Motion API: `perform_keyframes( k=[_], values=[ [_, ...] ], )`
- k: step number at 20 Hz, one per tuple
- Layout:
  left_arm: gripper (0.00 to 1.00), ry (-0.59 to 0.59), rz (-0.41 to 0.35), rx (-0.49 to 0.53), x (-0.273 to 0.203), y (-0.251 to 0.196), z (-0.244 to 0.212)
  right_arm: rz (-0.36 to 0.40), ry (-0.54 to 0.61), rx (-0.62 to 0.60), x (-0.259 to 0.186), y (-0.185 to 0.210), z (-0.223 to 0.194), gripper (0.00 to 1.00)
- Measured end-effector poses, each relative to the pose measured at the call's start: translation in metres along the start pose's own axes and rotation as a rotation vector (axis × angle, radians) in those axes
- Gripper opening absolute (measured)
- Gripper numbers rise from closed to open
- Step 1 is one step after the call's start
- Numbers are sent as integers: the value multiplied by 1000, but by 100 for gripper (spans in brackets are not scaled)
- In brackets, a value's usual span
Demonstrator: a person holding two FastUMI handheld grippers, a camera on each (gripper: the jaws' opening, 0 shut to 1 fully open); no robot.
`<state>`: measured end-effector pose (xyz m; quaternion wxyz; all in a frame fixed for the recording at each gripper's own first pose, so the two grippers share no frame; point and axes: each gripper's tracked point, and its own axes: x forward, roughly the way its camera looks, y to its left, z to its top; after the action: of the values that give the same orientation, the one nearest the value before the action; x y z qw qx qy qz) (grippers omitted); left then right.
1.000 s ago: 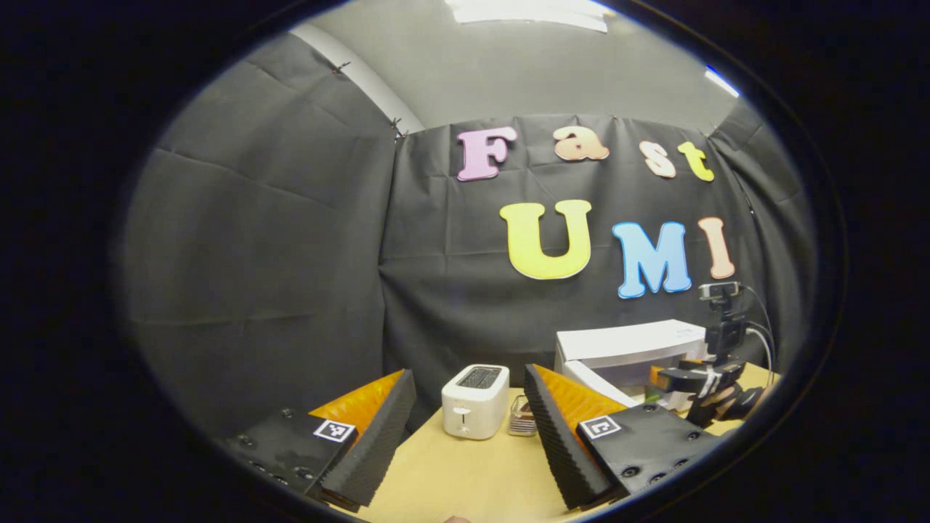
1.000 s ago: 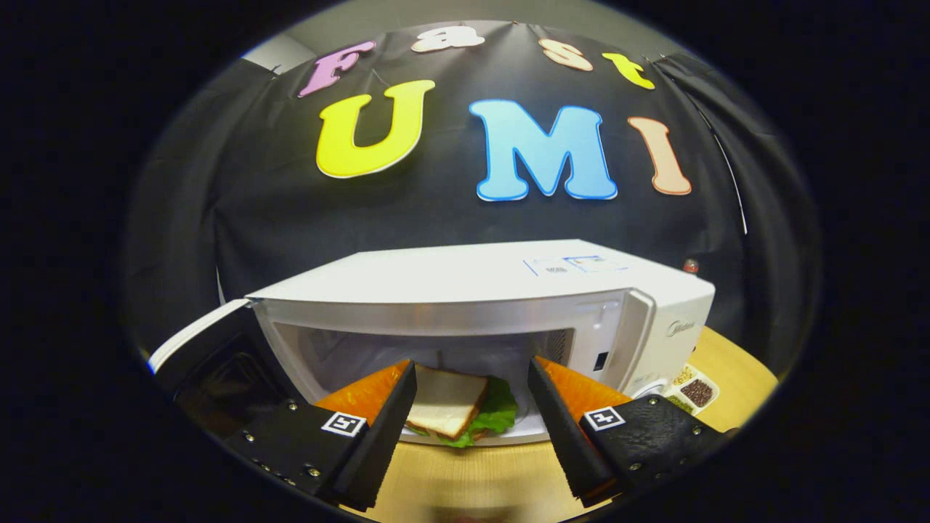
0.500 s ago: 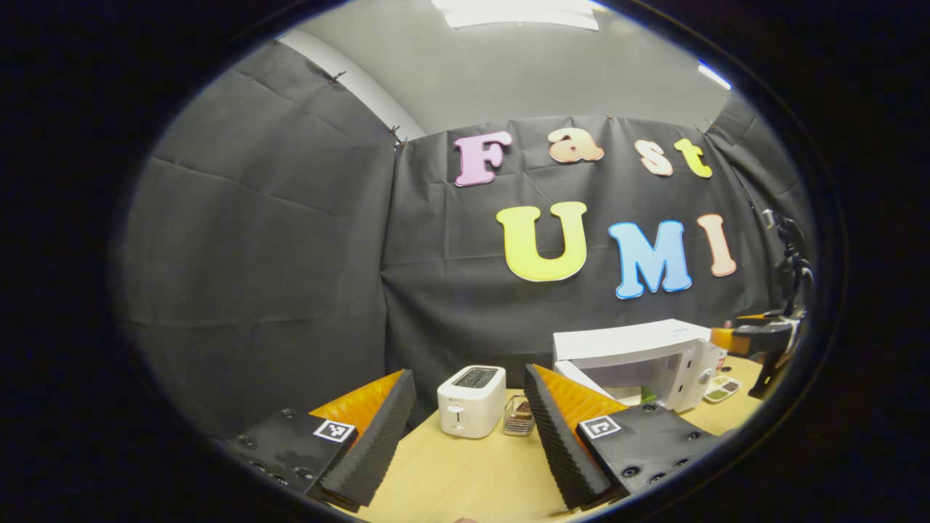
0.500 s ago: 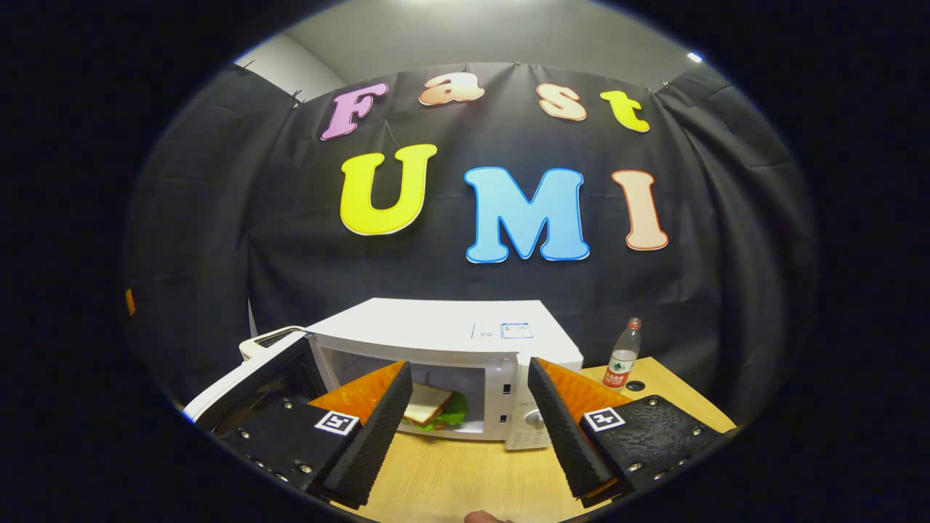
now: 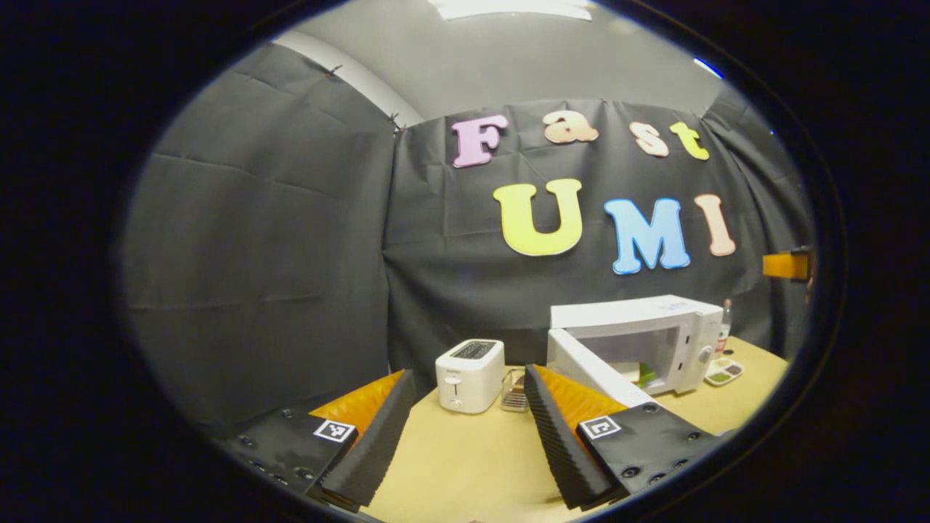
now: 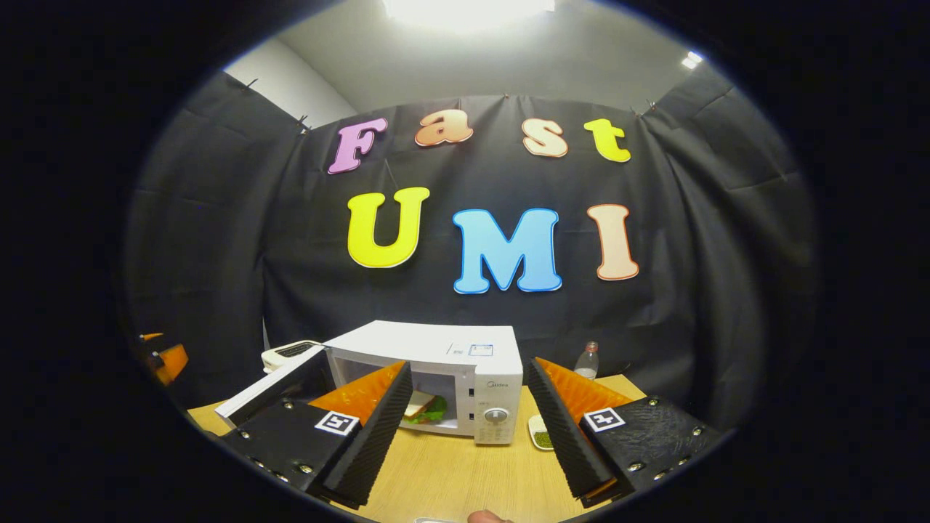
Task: Open the microwave oven with the left hand, put the food in, and close the microwave oven.
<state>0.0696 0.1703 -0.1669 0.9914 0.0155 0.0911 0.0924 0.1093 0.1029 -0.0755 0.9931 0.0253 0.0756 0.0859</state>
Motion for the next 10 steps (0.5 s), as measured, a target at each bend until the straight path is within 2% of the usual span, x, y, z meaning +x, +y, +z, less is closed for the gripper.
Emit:
perform_keyframes(
  k=[7,10],
  values=[
    [99,113,-36,10,1,-25,-57,-19,-53,-20,-39,-25,24,97],
    [76,147,-48,-8,3,-37,-73,-35,-58,-10,-48,-38,25,96]
  ],
)
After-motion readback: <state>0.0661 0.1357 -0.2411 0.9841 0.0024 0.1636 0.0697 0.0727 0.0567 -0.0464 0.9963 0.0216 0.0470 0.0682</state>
